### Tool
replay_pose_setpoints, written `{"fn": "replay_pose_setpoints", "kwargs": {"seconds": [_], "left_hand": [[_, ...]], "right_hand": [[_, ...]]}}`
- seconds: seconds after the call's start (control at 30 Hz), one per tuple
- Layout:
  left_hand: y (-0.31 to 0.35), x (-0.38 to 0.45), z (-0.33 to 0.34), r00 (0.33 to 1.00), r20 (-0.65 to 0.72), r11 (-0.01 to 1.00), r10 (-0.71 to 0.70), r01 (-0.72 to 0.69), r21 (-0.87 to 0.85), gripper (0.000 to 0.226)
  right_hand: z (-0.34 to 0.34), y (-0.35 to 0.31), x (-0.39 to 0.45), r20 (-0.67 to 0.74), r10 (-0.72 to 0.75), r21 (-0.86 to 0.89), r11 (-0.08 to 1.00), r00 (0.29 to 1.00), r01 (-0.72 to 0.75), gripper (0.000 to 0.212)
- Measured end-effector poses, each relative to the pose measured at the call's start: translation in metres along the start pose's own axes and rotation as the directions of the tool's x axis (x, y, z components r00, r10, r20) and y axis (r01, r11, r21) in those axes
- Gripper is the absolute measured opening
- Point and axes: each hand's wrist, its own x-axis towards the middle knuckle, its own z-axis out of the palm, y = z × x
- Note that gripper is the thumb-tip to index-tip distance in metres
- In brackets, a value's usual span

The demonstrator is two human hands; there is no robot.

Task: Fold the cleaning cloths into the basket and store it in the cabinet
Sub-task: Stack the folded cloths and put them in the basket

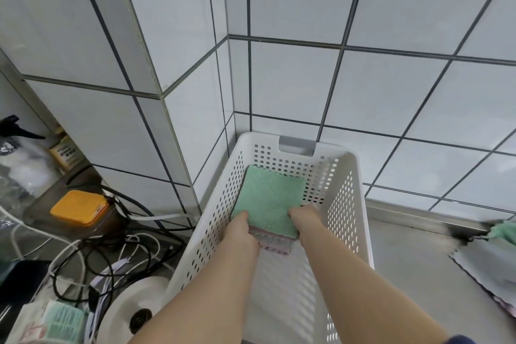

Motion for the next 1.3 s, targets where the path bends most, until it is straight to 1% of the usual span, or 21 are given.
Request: {"fn": "replay_pose_setpoints", "kwargs": {"seconds": [0.03,0.07,0.13,0.17,0.2,0.23,0.27,0.3,0.33,0.37,0.4,0.43,0.47,0.53,0.57,0.67,0.7,0.97,1.07,1.2,1.3], "left_hand": [[0.001,-0.004,0.000,1.000,-0.006,0.999,0.017,-0.017,0.028,0.040],[0.002,-0.006,0.001,0.999,-0.016,0.997,0.043,-0.042,0.057,0.039],[0.002,-0.007,0.002,0.993,-0.025,0.984,0.111,-0.106,0.145,0.027],[0.002,-0.010,0.005,0.986,-0.014,0.965,0.167,-0.161,0.207,0.013],[0.002,-0.012,0.007,0.960,0.011,0.913,0.279,-0.269,0.307,0.003],[0.002,-0.012,0.011,0.894,0.088,0.789,0.439,-0.430,0.438,0.007],[0.003,-0.008,0.014,0.775,0.220,0.565,0.592,-0.594,0.573,0.010],[0.006,-0.001,0.014,0.613,0.367,0.260,0.700,-0.697,0.668,0.020],[0.009,0.008,0.016,0.461,0.534,-0.067,0.708,-0.710,0.701,0.030],[0.012,0.017,0.017,0.380,0.681,-0.335,0.626,-0.658,0.675,0.040],[0.013,0.027,0.019,0.352,0.781,-0.521,0.516,-0.595,0.612,0.049],[0.013,0.035,0.021,0.348,0.840,-0.641,0.417,-0.543,0.543,0.057],[0.012,0.041,0.021,0.352,0.867,-0.710,0.352,-0.503,0.493,0.061],[0.008,0.055,0.024,0.378,0.880,-0.772,0.288,-0.452,0.447,0.060],[0.006,0.061,0.025,0.404,0.872,-0.778,0.276,-0.438,0.449,0.060],[0.007,0.074,0.020,0.512,0.808,-0.721,0.292,-0.437,0.538,0.064],[0.007,0.077,0.018,0.536,0.791,-0.709,0.295,-0.432,0.557,0.066],[0.001,0.091,0.010,0.567,0.770,-0.734,0.292,-0.384,0.561,0.062],[0.001,0.095,0.010,0.577,0.768,-0.719,0.278,-0.405,0.565,0.062],[0.004,0.093,0.013,0.590,0.764,-0.699,0.263,-0.429,0.572,0.061],[0.011,0.078,0.018,0.589,0.760,-0.637,0.275,-0.480,0.603,0.059]], "right_hand": [[0.000,-0.001,-0.002,-0.002,-0.009,-0.001,1.000,1.000,0.009,0.010],[-0.001,-0.003,-0.005,-0.010,-0.025,-0.001,1.000,1.000,0.025,0.012],[0.000,-0.004,-0.007,-0.056,-0.080,-0.006,0.997,0.995,0.080,0.038],[-0.001,-0.005,-0.009,-0.085,-0.128,-0.034,0.992,0.988,0.125,0.050],[-0.001,-0.005,-0.009,-0.120,-0.202,-0.093,0.977,0.972,0.192,0.058],[-0.001,-0.006,-0.009,-0.154,-0.298,-0.183,0.945,0.942,0.270,0.060],[-0.001,-0.007,-0.011,-0.168,-0.391,-0.291,0.897,0.905,0.333,0.059],[0.000,-0.007,-0.014,-0.174,-0.467,-0.395,0.839,0.867,0.373,0.057],[0.000,-0.008,-0.018,-0.167,-0.525,-0.495,0.776,0.834,0.390,0.055],[0.001,-0.007,-0.022,-0.138,-0.558,-0.586,0.712,0.818,0.387,0.055],[0.002,-0.006,-0.026,-0.094,-0.574,-0.664,0.645,0.813,0.379,0.055],[0.005,-0.003,-0.028,-0.037,-0.586,-0.722,0.576,0.810,0.384,0.056],[0.008,0.000,-0.030,0.020,-0.594,-0.763,0.511,0.804,0.396,0.057],[0.012,0.007,-0.025,0.106,-0.601,-0.810,0.410,0.792,0.420,0.061],[0.013,0.009,-0.022,0.129,-0.593,-0.822,0.385,0.795,0.420,0.062],[0.014,0.014,-0.014,0.142,-0.548,-0.833,0.384,0.824,0.399,0.062],[0.015,0.016,-0.013,0.148,-0.537,-0.838,0.378,0.830,0.394,0.062],[0.022,0.024,-0.003,0.179,-0.485,-0.828,0.396,0.856,0.398,0.062],[0.023,0.025,-0.003,0.186,-0.467,-0.803,0.435,0.864,0.408,0.059],[0.020,0.019,-0.006,0.184,-0.475,-0.792,0.448,0.861,0.416,0.057],[0.019,0.010,-0.014,0.116,-0.555,-0.743,0.502,0.823,0.443,0.052]]}}
